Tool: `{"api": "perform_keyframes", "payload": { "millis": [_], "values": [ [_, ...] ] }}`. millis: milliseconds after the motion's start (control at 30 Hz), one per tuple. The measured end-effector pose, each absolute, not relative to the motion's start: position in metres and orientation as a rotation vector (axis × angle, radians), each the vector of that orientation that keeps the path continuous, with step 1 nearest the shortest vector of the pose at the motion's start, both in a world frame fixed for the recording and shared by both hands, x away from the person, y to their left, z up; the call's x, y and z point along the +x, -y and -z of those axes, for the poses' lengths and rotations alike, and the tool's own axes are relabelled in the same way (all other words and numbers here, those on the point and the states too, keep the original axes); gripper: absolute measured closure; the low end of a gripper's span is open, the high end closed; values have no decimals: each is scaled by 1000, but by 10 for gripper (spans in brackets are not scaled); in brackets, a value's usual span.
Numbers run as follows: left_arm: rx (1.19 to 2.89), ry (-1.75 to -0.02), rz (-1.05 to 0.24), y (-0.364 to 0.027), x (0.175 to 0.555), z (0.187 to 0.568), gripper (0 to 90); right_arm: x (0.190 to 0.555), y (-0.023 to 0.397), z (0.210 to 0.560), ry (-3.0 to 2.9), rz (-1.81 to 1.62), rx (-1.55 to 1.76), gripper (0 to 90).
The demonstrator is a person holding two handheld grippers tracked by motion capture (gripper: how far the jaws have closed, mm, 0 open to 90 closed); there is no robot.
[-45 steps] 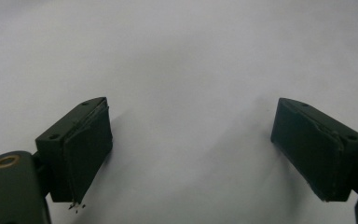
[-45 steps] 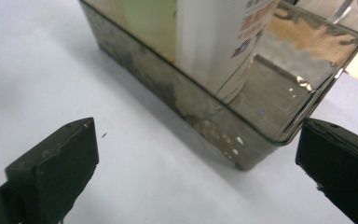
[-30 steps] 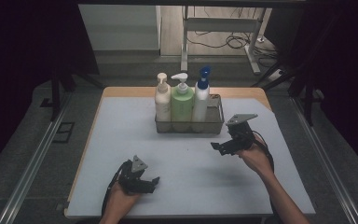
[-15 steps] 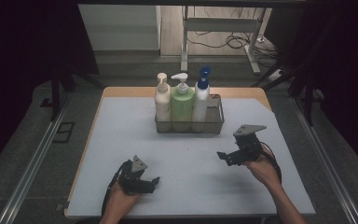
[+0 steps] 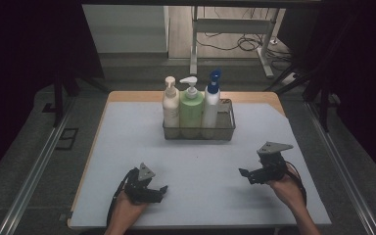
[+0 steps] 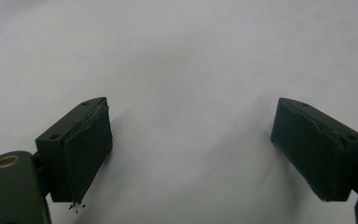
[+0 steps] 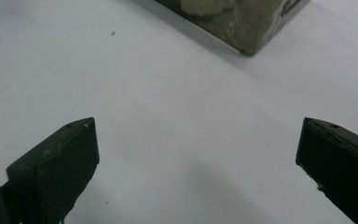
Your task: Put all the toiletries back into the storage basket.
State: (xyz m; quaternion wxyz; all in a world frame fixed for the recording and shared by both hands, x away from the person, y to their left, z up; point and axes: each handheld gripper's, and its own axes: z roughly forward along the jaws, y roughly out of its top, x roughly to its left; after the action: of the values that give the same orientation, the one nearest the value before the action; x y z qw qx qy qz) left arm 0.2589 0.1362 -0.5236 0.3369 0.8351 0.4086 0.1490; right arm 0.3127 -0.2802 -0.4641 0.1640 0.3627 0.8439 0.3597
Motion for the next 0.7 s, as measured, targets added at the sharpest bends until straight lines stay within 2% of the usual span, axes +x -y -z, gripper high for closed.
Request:
{"api": "perform_keyframes", "payload": {
  "millis": [600, 700],
  "values": [
    [2177, -1065, -387, -136, 259, 524, 122, 301, 291, 521, -2428, -961, 1114, 0],
    [2177, -1064, -389, -136, 259, 524, 122, 300, 291, 521, -2417, -967, 1105, 0]
  ]
}}
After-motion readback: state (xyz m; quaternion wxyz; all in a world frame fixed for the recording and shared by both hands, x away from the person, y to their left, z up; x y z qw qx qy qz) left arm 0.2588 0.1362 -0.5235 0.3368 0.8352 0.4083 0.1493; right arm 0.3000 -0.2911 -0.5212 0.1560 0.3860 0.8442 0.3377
